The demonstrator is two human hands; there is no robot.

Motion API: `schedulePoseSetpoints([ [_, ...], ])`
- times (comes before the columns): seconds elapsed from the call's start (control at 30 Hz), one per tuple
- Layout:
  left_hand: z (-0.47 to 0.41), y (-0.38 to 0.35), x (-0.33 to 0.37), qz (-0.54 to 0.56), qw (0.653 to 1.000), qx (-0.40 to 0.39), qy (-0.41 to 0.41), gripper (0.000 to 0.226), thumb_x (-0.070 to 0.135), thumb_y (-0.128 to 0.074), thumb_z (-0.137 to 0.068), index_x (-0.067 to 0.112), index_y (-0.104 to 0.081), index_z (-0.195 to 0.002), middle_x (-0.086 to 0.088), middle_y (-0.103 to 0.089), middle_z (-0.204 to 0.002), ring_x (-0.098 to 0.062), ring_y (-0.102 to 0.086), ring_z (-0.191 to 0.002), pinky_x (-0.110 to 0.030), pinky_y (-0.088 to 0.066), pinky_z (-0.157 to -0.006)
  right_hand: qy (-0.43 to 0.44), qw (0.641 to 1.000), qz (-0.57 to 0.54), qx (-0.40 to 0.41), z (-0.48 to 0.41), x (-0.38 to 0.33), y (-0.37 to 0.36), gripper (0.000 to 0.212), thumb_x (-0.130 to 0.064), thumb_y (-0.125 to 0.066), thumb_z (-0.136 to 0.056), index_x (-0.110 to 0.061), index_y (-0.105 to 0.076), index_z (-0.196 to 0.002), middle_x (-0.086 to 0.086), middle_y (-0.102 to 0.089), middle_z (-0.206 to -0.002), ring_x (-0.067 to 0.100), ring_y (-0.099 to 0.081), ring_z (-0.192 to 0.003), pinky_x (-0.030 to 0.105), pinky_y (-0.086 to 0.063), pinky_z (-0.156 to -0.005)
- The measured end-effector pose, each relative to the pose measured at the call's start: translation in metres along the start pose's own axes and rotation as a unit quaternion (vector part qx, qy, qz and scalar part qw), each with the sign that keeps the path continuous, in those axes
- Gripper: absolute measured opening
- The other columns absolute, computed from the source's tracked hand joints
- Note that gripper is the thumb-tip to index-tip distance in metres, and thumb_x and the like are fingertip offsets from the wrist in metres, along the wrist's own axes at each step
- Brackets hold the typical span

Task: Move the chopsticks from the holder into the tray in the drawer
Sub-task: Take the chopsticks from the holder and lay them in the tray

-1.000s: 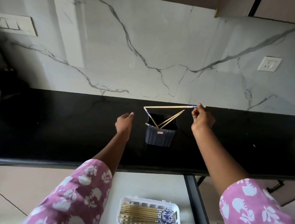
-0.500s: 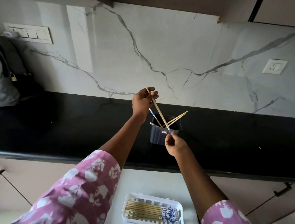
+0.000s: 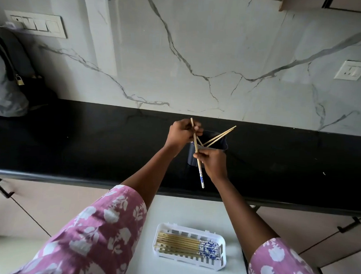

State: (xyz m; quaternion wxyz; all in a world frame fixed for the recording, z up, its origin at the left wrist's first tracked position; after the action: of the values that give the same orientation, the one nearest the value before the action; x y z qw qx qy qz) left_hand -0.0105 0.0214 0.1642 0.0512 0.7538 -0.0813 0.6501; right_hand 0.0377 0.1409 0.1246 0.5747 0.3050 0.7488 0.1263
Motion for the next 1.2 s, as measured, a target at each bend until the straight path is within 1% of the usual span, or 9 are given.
schedulePoseSetpoints([
  [0.13, 0.004, 0.017, -0.034, -0.036, 0.998, 0.009, 0.044, 0.020, 0.024, -0.060, -0.092, 0.006, -0.067, -0.094, -0.010, -0.070, -0.088, -0.005, -0.068, -0.070, -0.017, -0.055, -0.067, -0.020, 0.998, 0.028, -0.044, 0.015, 0.027, -0.016, 0.018, -0.009, -0.072, -0.078, 0.001, -0.074, -0.094, 0.018, -0.075, -0.086, 0.009, -0.060, -0.064, 0.003, -0.043, -0.062],
  [0.2, 0.007, 0.037, -0.056, -0.060, 0.995, 0.056, 0.060, 0.029, 0.036, -0.059, -0.091, 0.009, -0.068, -0.091, -0.012, -0.072, -0.091, -0.012, -0.070, -0.079, -0.025, -0.057, -0.074, -0.053, 0.996, 0.030, -0.058, 0.025, 0.049, -0.023, 0.019, -0.009, -0.073, -0.078, 0.001, -0.074, -0.095, 0.016, -0.075, -0.078, -0.003, -0.055, -0.050, -0.001, -0.039, -0.056],
  [0.37, 0.024, 0.077, -0.128, -0.303, 0.941, 0.066, 0.134, 0.047, 0.046, -0.049, -0.094, 0.010, -0.062, -0.120, -0.015, -0.064, -0.120, -0.027, -0.057, -0.114, -0.035, -0.043, -0.096, -0.132, 0.982, 0.002, -0.135, 0.059, 0.100, -0.052, 0.022, -0.005, -0.075, -0.074, 0.002, -0.074, -0.094, 0.022, -0.074, -0.083, 0.012, -0.064, -0.064, 0.017, -0.050, -0.066],
  [0.47, 0.028, 0.080, -0.174, -0.427, 0.884, -0.008, 0.190, 0.063, 0.048, -0.045, -0.094, 0.018, -0.030, -0.147, -0.009, -0.026, -0.155, -0.027, -0.018, -0.145, -0.044, -0.014, -0.116, -0.136, 0.968, 0.042, -0.206, 0.079, 0.118, -0.071, 0.022, -0.007, -0.076, -0.073, 0.001, -0.074, -0.093, 0.015, -0.074, -0.085, 0.004, -0.060, -0.063, 0.009, -0.040, -0.059],
  [0.53, 0.030, 0.081, -0.197, -0.489, 0.841, -0.048, 0.228, 0.070, 0.054, -0.040, -0.094, 0.024, -0.013, -0.151, -0.005, -0.003, -0.160, -0.029, 0.004, -0.147, -0.050, -0.001, -0.116, -0.141, 0.952, 0.065, -0.263, 0.092, 0.131, -0.086, 0.020, -0.008, -0.075, -0.073, 0.000, -0.075, -0.091, 0.011, -0.074, -0.086, -0.007, -0.056, -0.061, 0.003, -0.036, -0.057],
  [0.7, 0.039, 0.084, -0.228, -0.537, 0.782, -0.109, 0.296, 0.079, 0.064, -0.038, -0.089, 0.034, 0.002, -0.151, 0.005, 0.021, -0.157, -0.031, 0.023, -0.143, -0.057, 0.007, -0.112, -0.130, 0.924, 0.132, -0.335, 0.120, 0.157, -0.109, 0.019, -0.012, -0.070, -0.079, 0.001, -0.074, -0.092, 0.015, -0.074, -0.091, 0.015, -0.061, -0.078, 0.013, -0.037, -0.063],
  [0.8, 0.038, 0.084, -0.233, -0.547, 0.769, -0.123, 0.307, 0.082, 0.066, -0.039, -0.087, 0.038, 0.007, -0.149, 0.011, 0.024, -0.156, -0.030, 0.026, -0.142, -0.059, 0.007, -0.111, -0.127, 0.909, 0.171, -0.358, 0.135, 0.169, -0.122, 0.017, -0.014, -0.065, -0.083, 0.001, -0.073, -0.085, 0.016, -0.068, -0.078, 0.023, -0.058, -0.074, 0.020, -0.035, -0.063],
  [1.0, 0.038, 0.084, -0.233, -0.553, 0.758, -0.130, 0.322, 0.081, 0.066, -0.038, -0.087, 0.041, 0.008, -0.148, 0.015, 0.023, -0.155, -0.029, 0.025, -0.143, -0.059, 0.006, -0.111, -0.089, 0.852, 0.273, -0.438, 0.170, 0.184, -0.157, 0.015, -0.009, -0.058, -0.083, 0.000, -0.069, -0.087, 0.023, -0.068, -0.098, 0.034, -0.066, -0.094, 0.033, -0.051, -0.077],
  [1.2, 0.038, 0.084, -0.232, -0.550, 0.754, -0.130, 0.334, 0.080, 0.065, -0.040, -0.087, 0.042, 0.008, -0.148, 0.016, 0.023, -0.155, -0.029, 0.024, -0.143, -0.059, 0.006, -0.112, -0.042, 0.796, 0.364, -0.483, 0.192, 0.189, -0.175, 0.025, -0.003, -0.045, -0.090, 0.003, -0.062, -0.107, 0.020, -0.059, -0.121, 0.036, -0.056, -0.115, 0.039, -0.047, -0.091],
])
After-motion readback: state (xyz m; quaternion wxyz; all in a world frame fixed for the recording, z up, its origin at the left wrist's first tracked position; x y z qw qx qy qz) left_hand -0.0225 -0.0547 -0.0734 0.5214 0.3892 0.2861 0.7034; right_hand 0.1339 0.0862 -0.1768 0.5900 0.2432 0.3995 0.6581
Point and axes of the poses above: each hand's wrist, its own z-axis away from the middle knuckle, its own y-axis out of the back of the hand, x = y × z, the point moved 9 cm from there along -z, towards the middle knuckle
